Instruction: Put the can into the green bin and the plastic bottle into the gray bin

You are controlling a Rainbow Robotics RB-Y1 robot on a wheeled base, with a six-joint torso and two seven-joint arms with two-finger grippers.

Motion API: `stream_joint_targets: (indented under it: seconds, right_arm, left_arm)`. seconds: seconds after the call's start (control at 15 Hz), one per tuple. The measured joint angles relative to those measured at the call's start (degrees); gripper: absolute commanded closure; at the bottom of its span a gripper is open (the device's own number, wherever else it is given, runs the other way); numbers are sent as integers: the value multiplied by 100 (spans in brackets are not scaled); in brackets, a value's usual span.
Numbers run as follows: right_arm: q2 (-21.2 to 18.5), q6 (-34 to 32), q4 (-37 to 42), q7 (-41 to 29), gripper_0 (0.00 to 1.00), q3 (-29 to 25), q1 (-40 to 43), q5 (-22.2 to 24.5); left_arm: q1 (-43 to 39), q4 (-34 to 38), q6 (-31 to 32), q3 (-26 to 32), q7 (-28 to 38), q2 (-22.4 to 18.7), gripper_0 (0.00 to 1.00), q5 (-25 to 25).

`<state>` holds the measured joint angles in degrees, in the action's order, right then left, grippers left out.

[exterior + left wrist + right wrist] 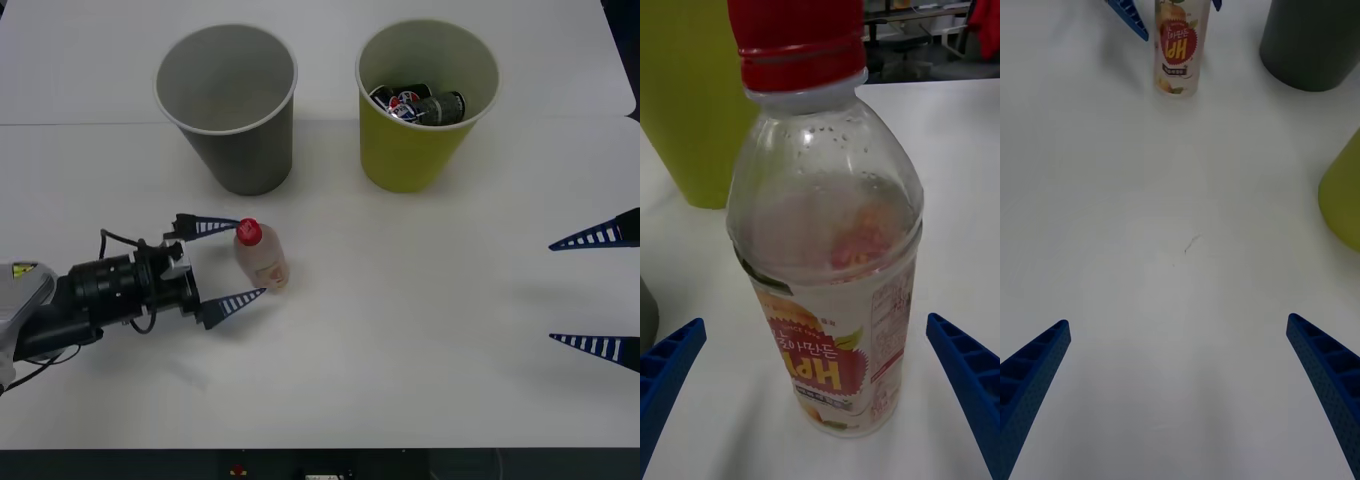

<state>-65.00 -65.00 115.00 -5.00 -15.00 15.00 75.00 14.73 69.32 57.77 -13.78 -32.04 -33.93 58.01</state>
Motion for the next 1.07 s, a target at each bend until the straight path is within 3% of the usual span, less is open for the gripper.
stream_joint_targets:
  seconds: [0.47, 0.53, 0.6, 0.67, 1.07]
  right_arm:
    - [0, 0, 0, 0, 0, 0, 0, 0]
    - [0, 0, 0, 0, 0, 0, 0, 0]
    - [0, 0, 0, 0, 0, 0, 0, 0]
    - [0, 0, 0, 0, 0, 0, 0, 0]
    - [0, 0, 0, 0, 0, 0, 0, 0]
  left_arm:
    - [129, -1, -363, -312, 67, 273, 0, 24]
    - [135, 0, -401, -332, 73, 305, 27, 27]
    - [135, -1, -422, -339, 74, 325, 78, 31]
    - [139, -5, -440, -347, 74, 333, 100, 33]
    - [183, 0, -490, -380, 163, 332, 100, 36]
